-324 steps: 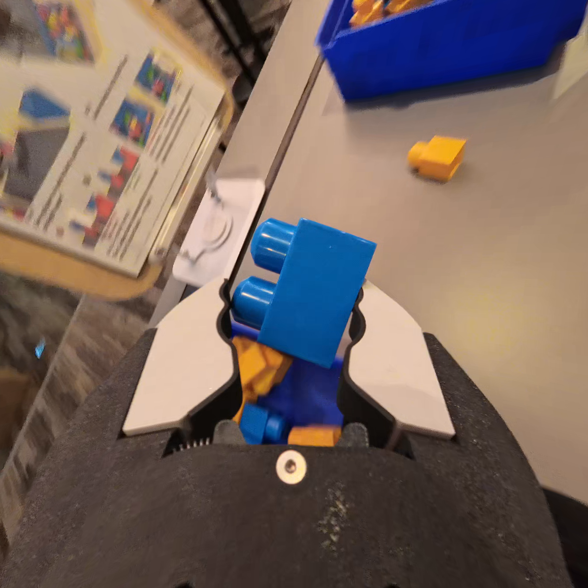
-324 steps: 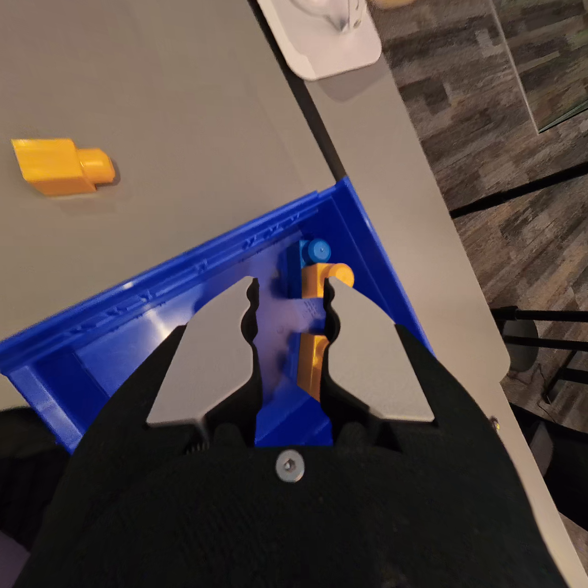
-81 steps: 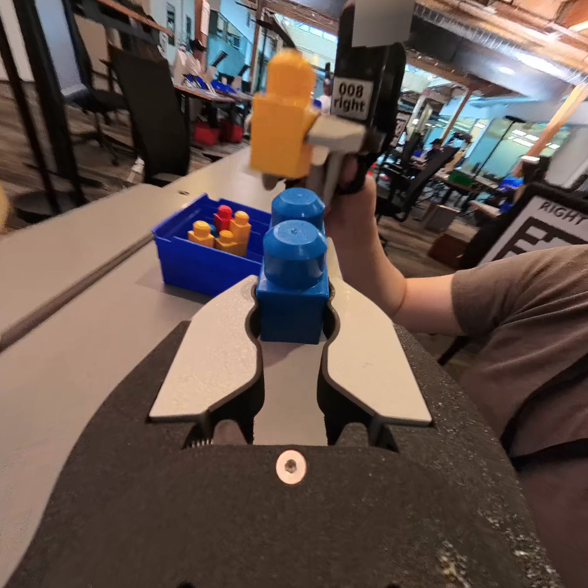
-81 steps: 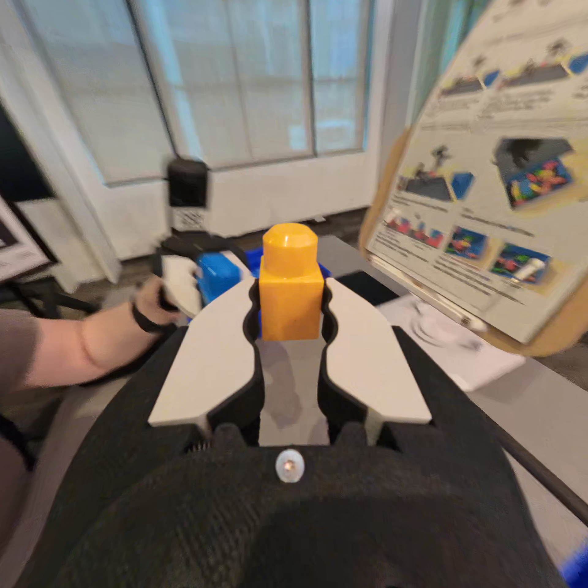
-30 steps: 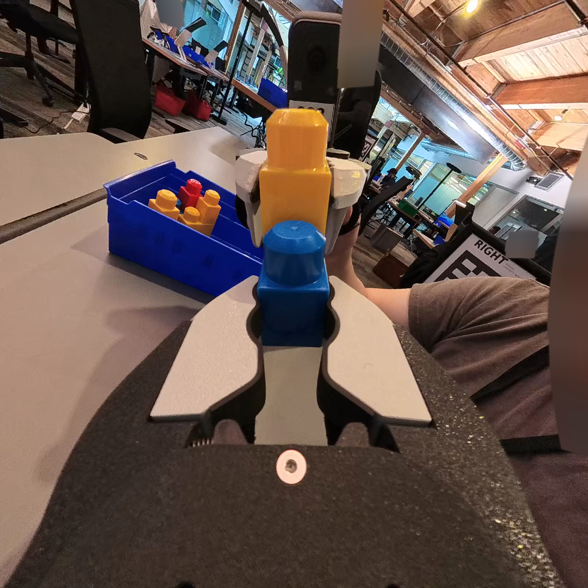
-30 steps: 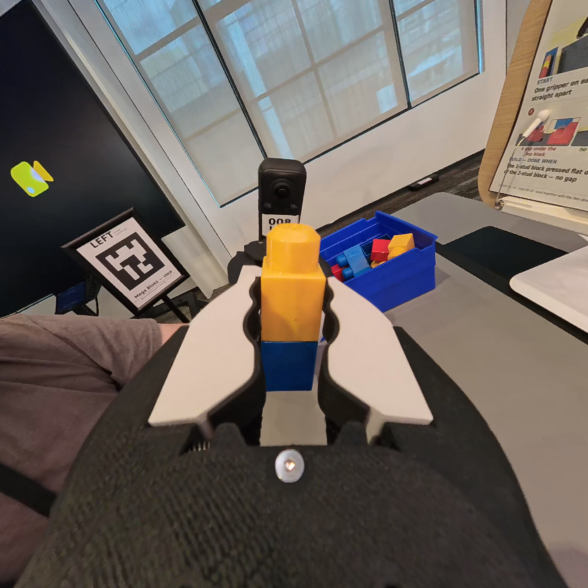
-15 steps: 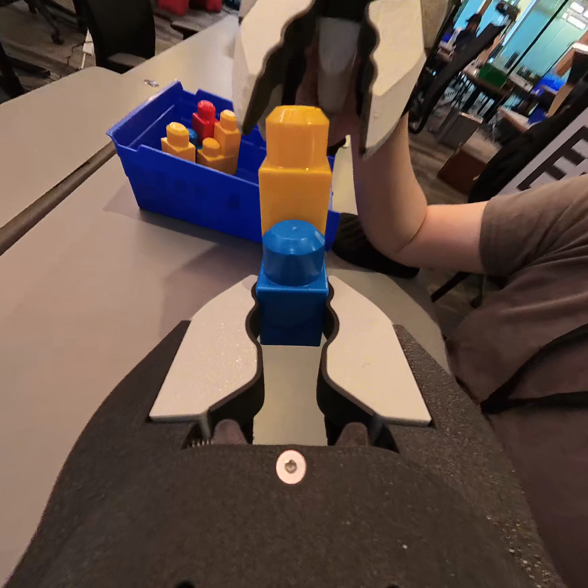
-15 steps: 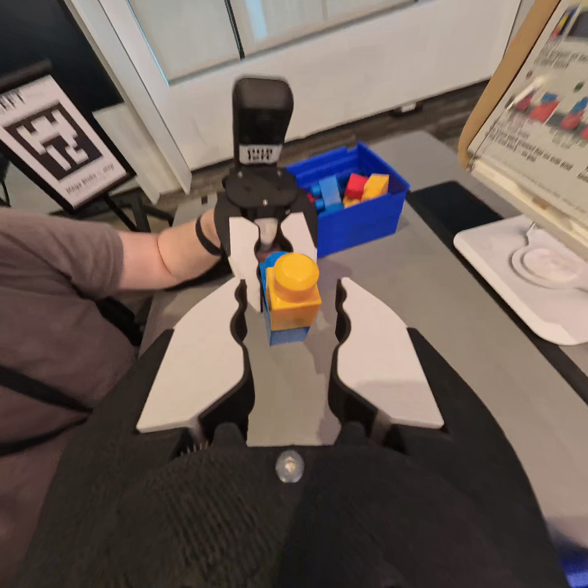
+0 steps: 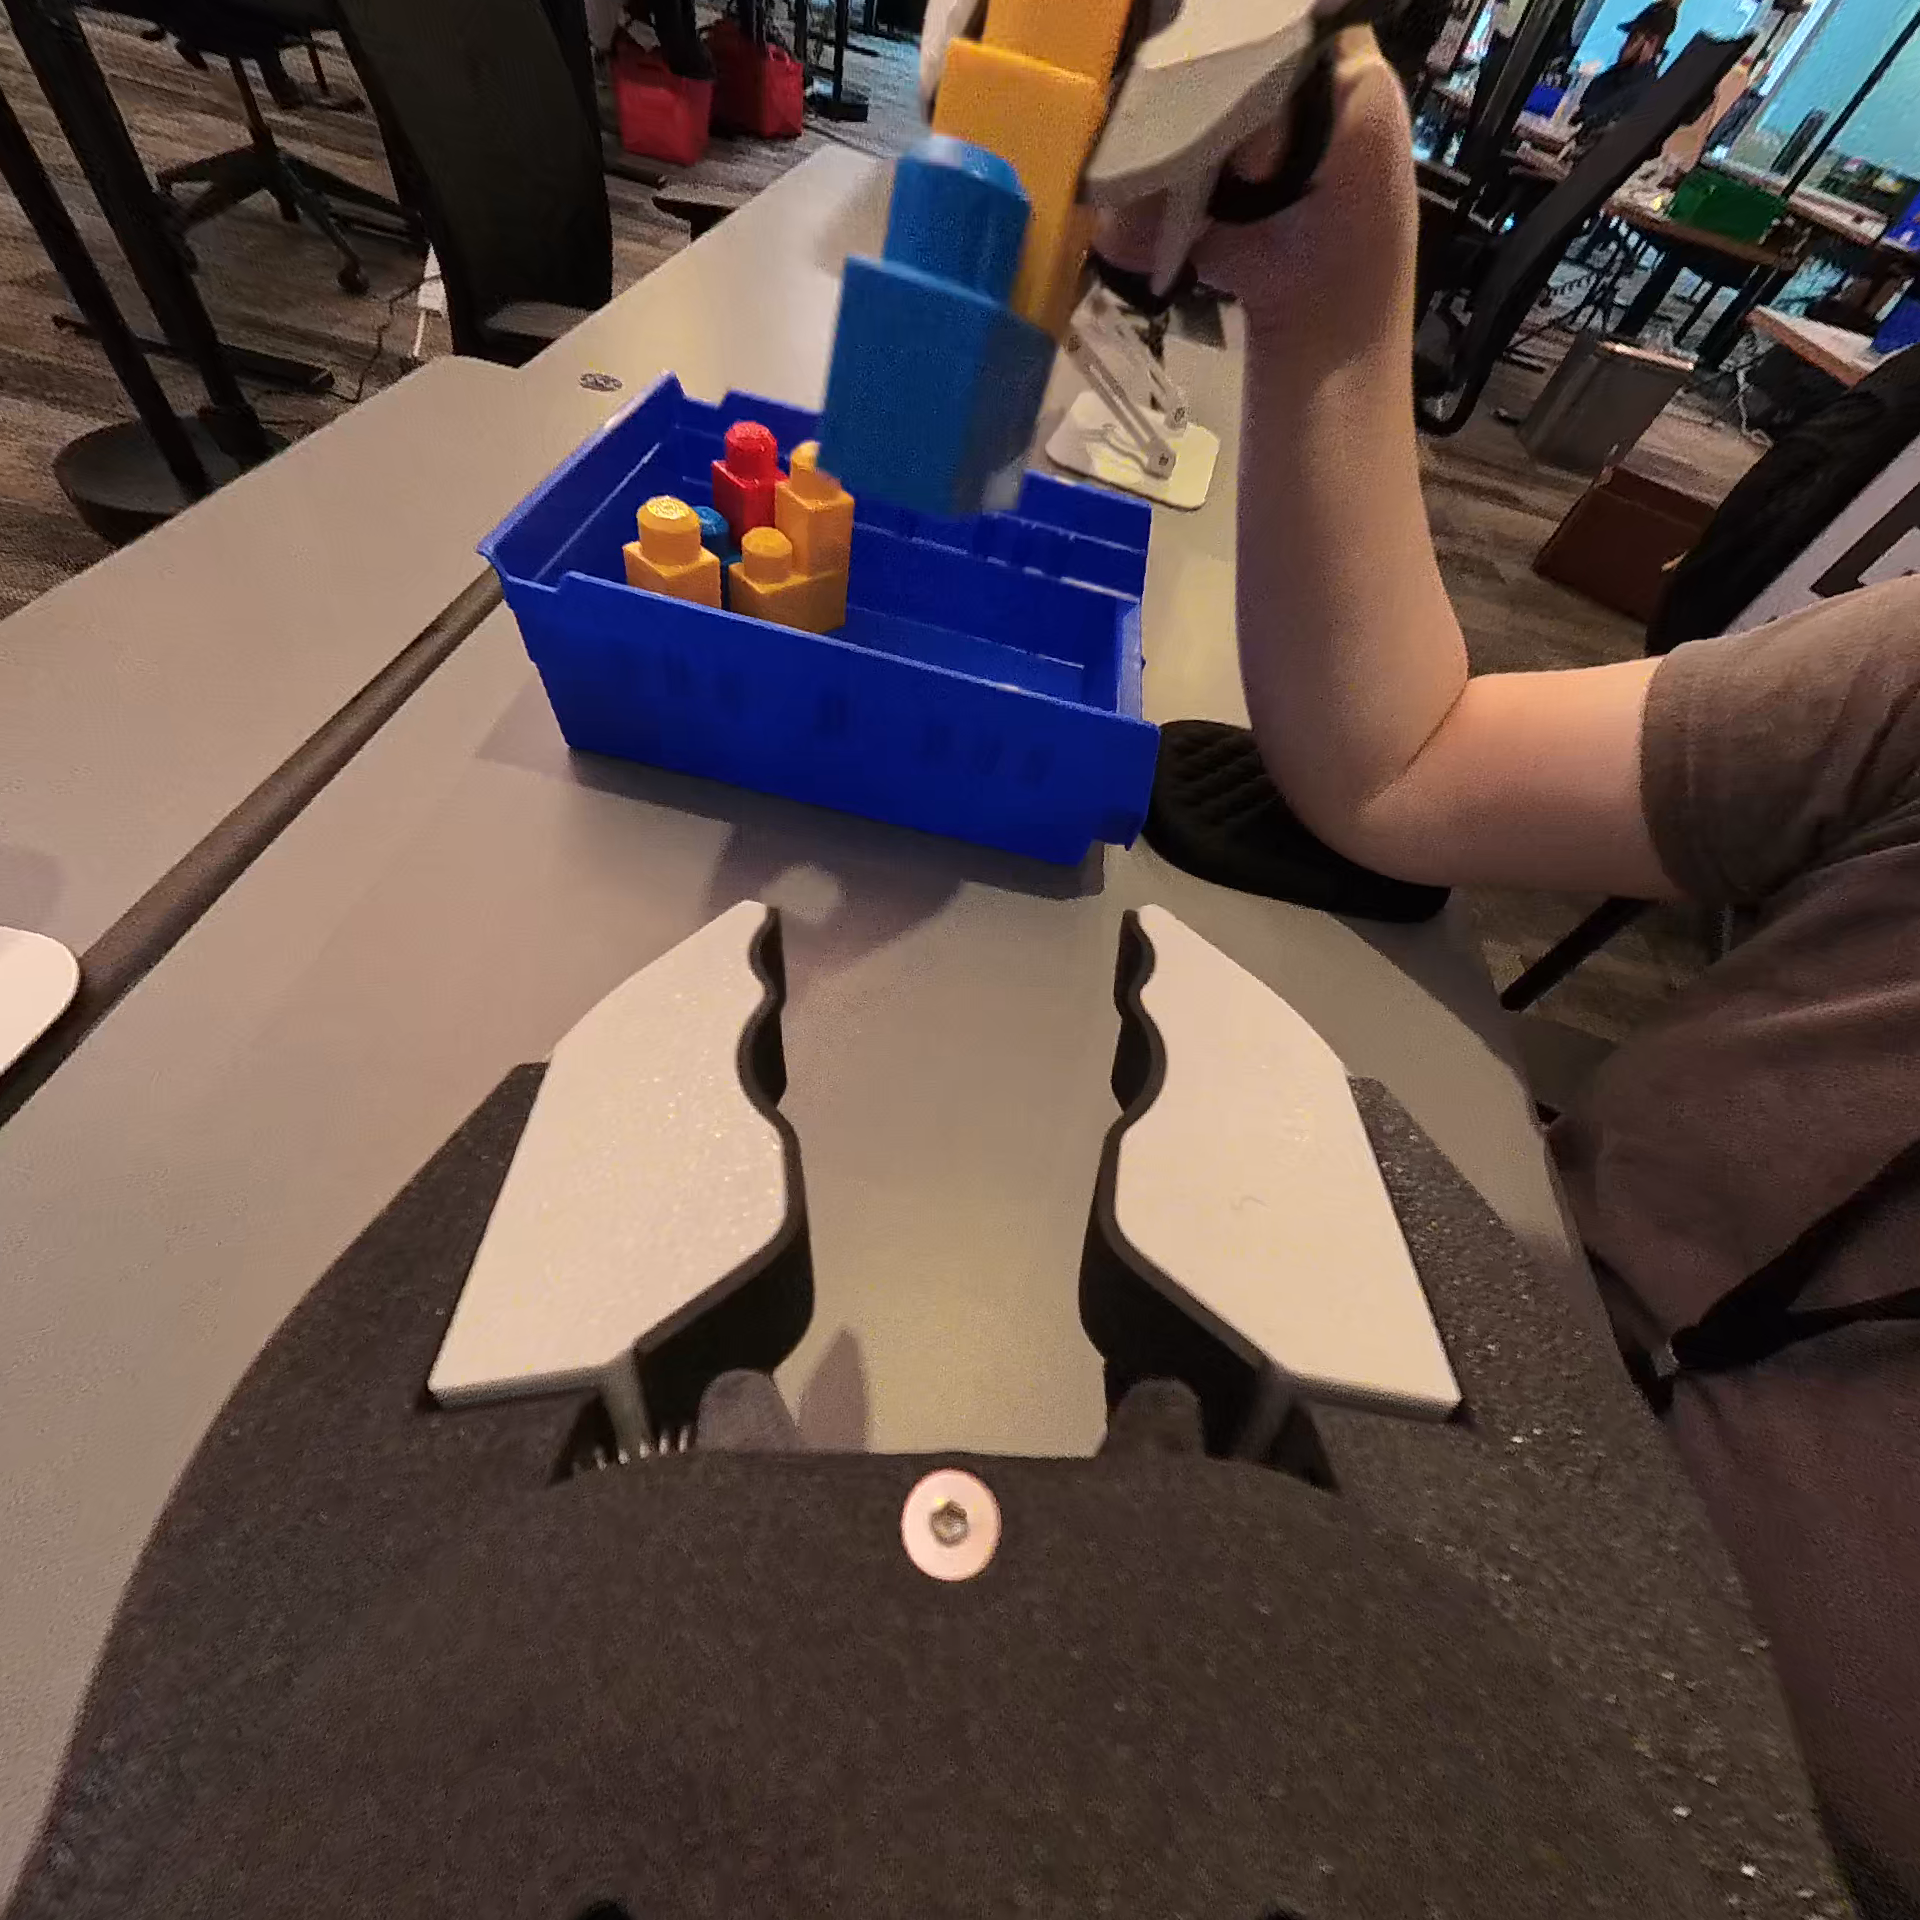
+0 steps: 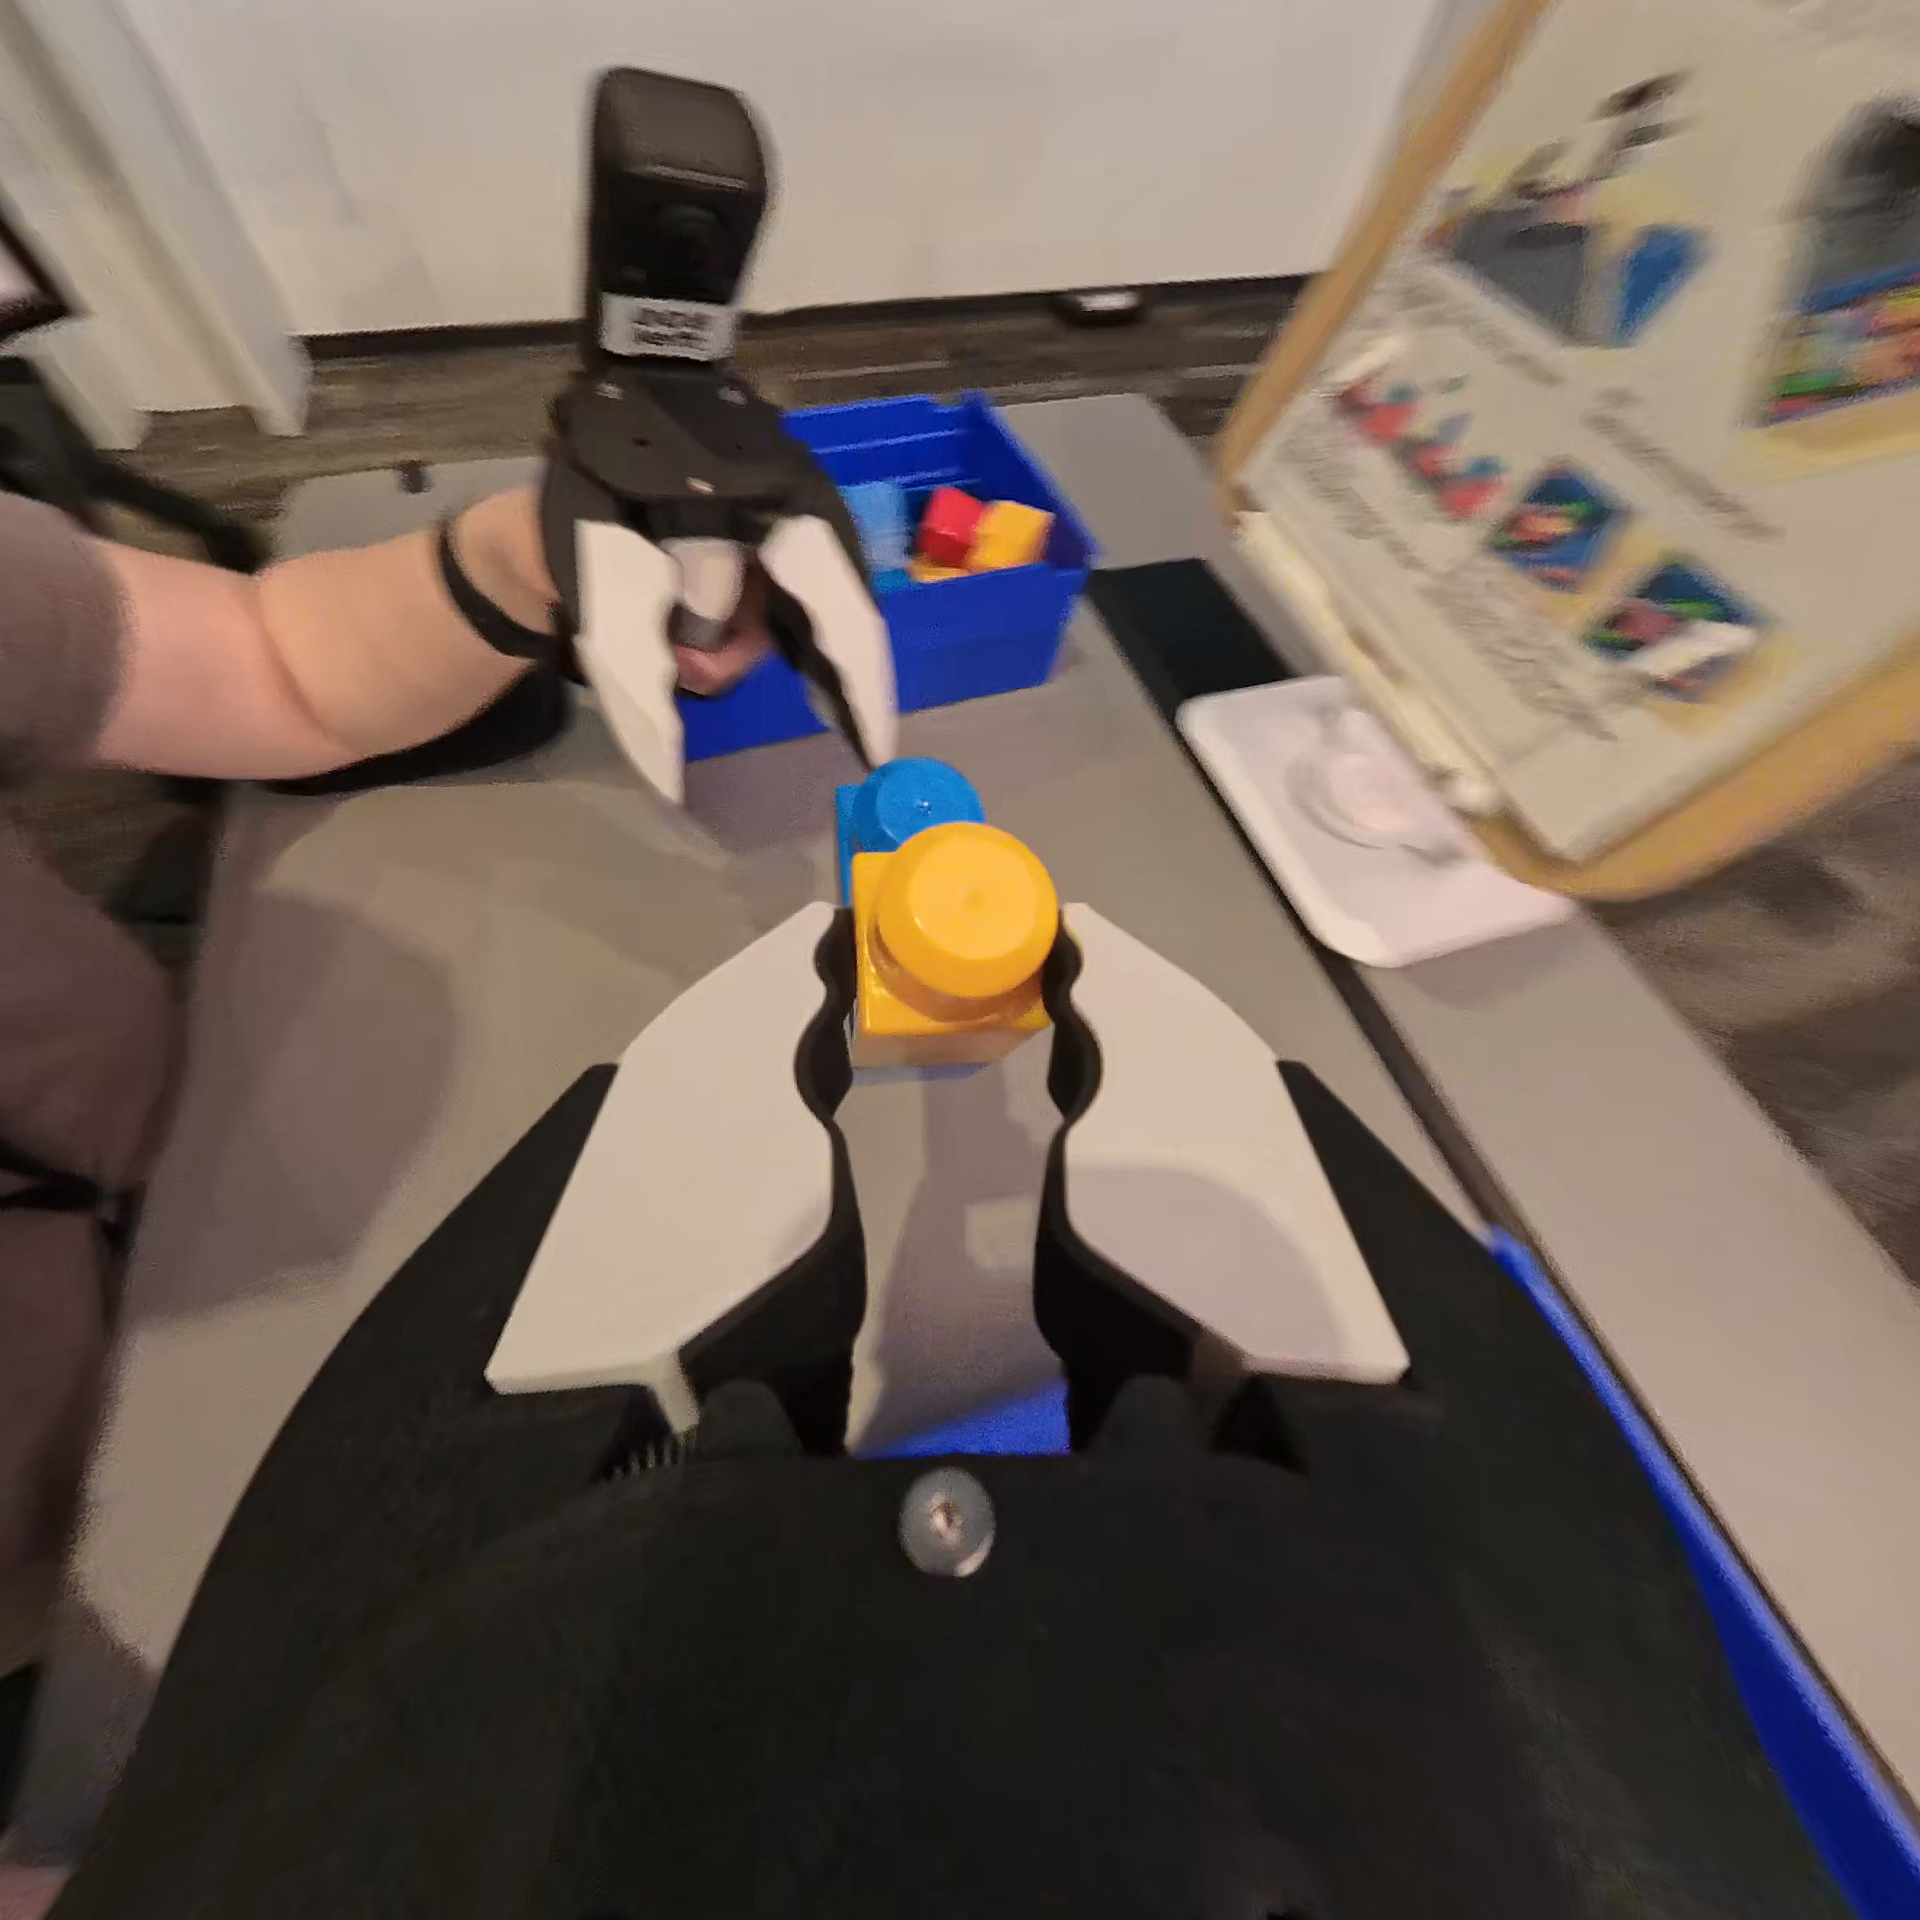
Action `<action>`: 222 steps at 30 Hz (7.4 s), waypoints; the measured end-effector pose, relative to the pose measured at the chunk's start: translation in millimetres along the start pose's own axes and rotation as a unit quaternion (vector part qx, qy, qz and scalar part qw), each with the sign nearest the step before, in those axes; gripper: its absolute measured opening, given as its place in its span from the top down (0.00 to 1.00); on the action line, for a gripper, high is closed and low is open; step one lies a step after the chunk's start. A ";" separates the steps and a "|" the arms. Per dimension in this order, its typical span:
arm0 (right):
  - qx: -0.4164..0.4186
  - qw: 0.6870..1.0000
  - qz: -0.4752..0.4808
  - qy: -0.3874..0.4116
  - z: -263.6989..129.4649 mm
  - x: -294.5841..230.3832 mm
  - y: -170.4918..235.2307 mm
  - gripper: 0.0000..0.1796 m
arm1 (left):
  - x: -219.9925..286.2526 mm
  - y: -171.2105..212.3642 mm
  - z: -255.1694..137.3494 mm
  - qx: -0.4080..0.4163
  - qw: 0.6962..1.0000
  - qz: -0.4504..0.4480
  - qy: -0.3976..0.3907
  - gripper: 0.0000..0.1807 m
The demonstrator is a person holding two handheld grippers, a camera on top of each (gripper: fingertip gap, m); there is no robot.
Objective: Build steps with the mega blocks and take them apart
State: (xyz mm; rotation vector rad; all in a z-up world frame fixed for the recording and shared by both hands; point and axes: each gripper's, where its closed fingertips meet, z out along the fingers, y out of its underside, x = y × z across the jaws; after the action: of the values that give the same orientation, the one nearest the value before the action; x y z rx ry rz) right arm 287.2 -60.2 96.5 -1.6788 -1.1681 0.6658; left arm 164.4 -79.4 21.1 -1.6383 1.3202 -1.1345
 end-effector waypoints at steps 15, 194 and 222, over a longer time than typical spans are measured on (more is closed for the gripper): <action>-0.201 0.978 -0.030 0.054 -6.6 109.2 199.7 0.80 | 1.7 -19.4 -28.3 0.035 0.999 0.010 -0.011 0.72; 0.122 0.876 -0.360 0.296 142.8 -38.1 -33.6 0.79 | -30.7 -56.8 -46.5 0.251 0.940 -0.227 0.053 0.62; 0.103 0.980 0.024 -0.170 105.4 -74.1 -31.6 0.74 | 20.3 -51.0 -33.9 0.135 0.987 0.091 -0.002 0.79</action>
State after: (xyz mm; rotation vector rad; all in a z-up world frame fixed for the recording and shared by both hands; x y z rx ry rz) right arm 158.1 -83.8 77.3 -1.4561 -1.2484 1.0995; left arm 151.1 -89.5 83.4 -1.2964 1.2255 -1.1432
